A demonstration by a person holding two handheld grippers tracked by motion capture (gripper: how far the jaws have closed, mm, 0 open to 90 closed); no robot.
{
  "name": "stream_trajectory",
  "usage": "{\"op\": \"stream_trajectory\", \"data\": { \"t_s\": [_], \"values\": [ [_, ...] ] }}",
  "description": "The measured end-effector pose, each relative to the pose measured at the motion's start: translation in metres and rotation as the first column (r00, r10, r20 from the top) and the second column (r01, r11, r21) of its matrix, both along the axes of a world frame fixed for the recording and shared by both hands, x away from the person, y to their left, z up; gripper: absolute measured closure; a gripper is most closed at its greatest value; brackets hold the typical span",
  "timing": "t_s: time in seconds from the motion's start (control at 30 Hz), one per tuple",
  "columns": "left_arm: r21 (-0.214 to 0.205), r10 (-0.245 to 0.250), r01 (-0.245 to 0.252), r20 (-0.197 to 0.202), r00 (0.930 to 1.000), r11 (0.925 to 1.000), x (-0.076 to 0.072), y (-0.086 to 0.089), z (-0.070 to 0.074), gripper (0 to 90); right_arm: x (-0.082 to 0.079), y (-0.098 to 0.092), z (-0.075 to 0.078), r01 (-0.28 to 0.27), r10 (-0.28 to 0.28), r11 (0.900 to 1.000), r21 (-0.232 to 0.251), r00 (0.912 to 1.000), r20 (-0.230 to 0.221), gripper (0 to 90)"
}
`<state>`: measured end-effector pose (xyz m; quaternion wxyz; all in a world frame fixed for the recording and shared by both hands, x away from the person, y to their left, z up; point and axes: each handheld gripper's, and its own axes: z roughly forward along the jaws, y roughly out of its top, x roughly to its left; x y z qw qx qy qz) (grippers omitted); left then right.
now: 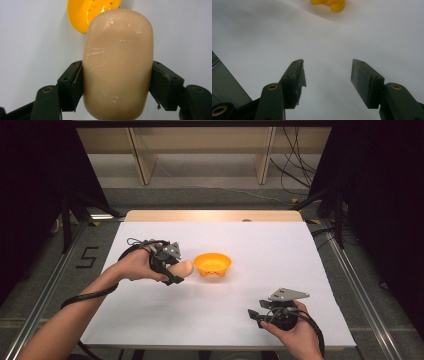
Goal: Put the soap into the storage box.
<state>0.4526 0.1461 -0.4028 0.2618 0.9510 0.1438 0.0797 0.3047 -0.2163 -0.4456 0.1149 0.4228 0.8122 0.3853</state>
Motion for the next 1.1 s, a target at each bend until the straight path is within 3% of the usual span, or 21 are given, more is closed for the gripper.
{"op": "stream_trajectory", "data": {
  "t_s": [0.67, 1.1],
  "values": [
    [-0.002, -0.004, 0.004, 0.008, 1.0, 1.0, 0.005, -0.006, 0.005, 32.4, -0.002, 0.001, 0.0, 0.017, -0.016, 0.9997, 0.015, 0.9997, -0.02, 44.4],
    [-0.007, -0.004, 0.004, 0.012, 0.9999, 1.0, 0.008, -0.011, 0.009, 32.4, 0.0, 0.0, 0.0, 0.008, -0.008, 0.9999, 0.008, 1.0, -0.006, 44.4]
  ]
}}
